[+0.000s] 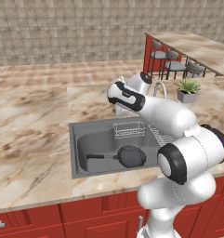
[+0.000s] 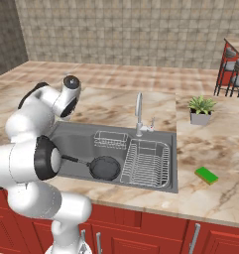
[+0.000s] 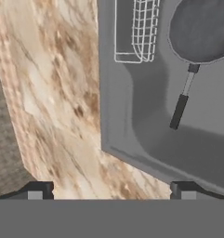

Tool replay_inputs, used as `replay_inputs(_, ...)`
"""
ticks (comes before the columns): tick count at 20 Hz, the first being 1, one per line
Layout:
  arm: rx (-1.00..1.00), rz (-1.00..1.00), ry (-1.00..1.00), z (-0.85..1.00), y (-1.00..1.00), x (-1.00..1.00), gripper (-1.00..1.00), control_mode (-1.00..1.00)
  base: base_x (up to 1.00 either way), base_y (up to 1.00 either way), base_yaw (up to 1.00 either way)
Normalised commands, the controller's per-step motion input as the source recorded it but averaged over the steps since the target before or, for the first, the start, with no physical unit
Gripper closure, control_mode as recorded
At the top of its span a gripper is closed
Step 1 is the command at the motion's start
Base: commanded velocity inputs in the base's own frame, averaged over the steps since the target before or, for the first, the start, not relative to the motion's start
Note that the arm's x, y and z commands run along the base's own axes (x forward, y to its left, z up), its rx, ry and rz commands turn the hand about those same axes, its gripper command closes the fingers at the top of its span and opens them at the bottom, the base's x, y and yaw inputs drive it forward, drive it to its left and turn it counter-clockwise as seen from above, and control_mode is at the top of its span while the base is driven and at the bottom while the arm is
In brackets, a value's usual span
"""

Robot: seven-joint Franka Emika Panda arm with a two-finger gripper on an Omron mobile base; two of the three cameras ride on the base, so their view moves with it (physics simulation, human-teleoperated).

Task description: Pick the pan and sponge and place them into the sink. Then turn on the water.

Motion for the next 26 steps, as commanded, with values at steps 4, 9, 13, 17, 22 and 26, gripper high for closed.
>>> replay_inputs(4,-0.16,0.08,0.0,0.31,-0.17,-0.29,-1.0,-1.0,0.0,0.0,0.0)
replay_inputs(9,-0.12,0.01,0.05,0.25,-0.32,-0.24,-1.0,-1.0,0.0,0.0,0.0)
replay_inputs(13,-0.11,0.0,0.07,0.19,-0.34,-0.25,-1.0,-1.0,0.0,0.0,0.0)
replay_inputs(17,-0.1,0.0,0.08,0.19,-0.35,-0.26,-1.0,-1.0,0.0,0.0,0.0)
replay_inputs(22,-0.11,0.01,0.07,0.17,-0.31,-0.29,-1.0,-1.0,0.0,0.0,0.0)
replay_inputs(26,-0.13,0.03,0.05,0.16,-0.27,-0.28,-1.0,-1.0,0.0,0.0,0.0)
